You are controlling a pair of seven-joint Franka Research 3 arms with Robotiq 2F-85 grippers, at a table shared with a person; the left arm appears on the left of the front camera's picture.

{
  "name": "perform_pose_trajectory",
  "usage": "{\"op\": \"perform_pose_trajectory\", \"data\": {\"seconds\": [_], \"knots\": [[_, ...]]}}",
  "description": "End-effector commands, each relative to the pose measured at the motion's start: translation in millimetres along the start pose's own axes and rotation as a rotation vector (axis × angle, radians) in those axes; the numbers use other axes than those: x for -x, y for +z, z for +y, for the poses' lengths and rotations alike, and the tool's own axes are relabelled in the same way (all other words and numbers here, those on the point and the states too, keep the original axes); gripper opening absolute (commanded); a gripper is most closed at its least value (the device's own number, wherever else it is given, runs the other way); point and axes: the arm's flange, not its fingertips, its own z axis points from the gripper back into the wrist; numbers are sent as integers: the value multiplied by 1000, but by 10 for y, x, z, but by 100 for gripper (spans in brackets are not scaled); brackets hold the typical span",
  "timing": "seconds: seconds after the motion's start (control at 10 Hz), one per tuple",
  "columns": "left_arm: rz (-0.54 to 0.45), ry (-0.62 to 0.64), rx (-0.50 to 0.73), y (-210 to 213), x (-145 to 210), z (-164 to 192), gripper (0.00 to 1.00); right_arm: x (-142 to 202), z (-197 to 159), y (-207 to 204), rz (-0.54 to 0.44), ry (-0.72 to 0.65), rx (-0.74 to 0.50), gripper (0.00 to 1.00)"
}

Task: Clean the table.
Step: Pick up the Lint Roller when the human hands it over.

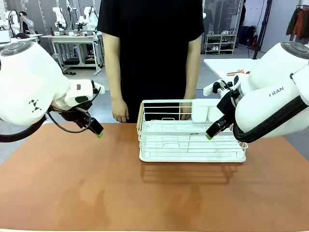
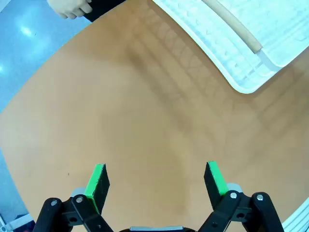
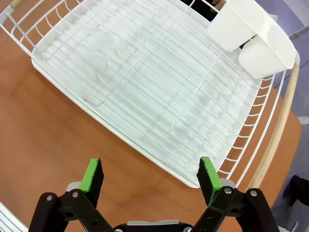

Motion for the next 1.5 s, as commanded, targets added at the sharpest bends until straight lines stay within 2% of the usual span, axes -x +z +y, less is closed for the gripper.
{"op": "perform_pose_trajectory", "data": {"seconds": [0.0,0.9,1.1,1.2,1.3,1.4], "knots": [[0,0,0,0,-1,-3,100,0,0,0,0,0,0,100],[0,-1,0,0,-1,-5,100,1,-4,0,0,2,1,100],[16,144,229,616,-331,412,100,-156,-426,640,-51,-157,-216,100],[45,250,430,953,-330,744,100,-124,-722,948,-68,-228,-343,100],[12,357,650,1264,-228,1124,100,-37,-1057,1218,-85,-323,-503,100],[-26,451,776,1498,-22,1503,100,111,-1402,1415,-70,-401,-629,100]]}}
